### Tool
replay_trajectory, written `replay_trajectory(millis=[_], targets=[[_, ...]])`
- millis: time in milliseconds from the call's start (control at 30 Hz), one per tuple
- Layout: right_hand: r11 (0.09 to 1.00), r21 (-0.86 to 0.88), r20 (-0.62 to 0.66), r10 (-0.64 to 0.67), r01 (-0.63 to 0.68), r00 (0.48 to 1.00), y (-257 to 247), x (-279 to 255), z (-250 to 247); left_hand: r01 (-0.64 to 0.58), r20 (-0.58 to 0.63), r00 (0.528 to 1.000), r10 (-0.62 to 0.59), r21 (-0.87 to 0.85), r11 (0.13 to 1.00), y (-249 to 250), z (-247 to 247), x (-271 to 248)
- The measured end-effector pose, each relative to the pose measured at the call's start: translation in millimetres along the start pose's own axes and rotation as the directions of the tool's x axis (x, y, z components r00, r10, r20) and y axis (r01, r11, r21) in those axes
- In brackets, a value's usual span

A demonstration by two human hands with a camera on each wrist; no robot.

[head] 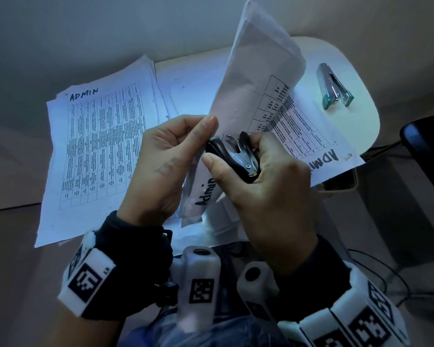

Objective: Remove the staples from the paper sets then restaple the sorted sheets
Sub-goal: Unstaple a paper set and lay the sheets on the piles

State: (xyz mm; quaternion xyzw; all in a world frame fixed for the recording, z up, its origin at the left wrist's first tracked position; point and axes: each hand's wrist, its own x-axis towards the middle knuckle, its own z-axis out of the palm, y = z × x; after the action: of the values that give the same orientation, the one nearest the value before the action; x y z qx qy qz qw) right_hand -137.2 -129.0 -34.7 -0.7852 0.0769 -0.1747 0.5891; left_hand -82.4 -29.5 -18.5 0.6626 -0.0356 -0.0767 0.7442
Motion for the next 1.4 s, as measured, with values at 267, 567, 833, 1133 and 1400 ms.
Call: replay_trajectory(millis=[267,567,833,1133,1400], targets=[[1.0,0.013,0.039,0.018,-0.018,0.999,-6.5,4.2,-4.6,-0.003,0.023,1.0,0.003,-0.013,1.0,0.5,0.7,0.9],[0.998,0.069,0.035,-0.001,-0.002,0.999,-8.1,0.6,0.9,0.016,0.013,1.0,-0.015,-0.016,1.0,0.1,0.2,-0.7],[0.994,0.1,0.072,0.024,-0.031,0.997,-6.2,1.7,-4.0,-0.003,0.04,0.999,0.003,-0.003,1.0,-4.1,-5.3,0.8],[0.969,0.244,-0.018,0.044,-0.038,0.999,0.2,3.6,-1.9,-0.181,-0.028,0.982,0.185,0.117,0.977,1.3,7.4,-0.4],[0.957,0.289,-0.087,0.057,-0.03,0.995,4.2,2.3,6.9,-0.278,-0.025,0.955,0.294,0.262,0.924,-4.2,5.5,3.7]])
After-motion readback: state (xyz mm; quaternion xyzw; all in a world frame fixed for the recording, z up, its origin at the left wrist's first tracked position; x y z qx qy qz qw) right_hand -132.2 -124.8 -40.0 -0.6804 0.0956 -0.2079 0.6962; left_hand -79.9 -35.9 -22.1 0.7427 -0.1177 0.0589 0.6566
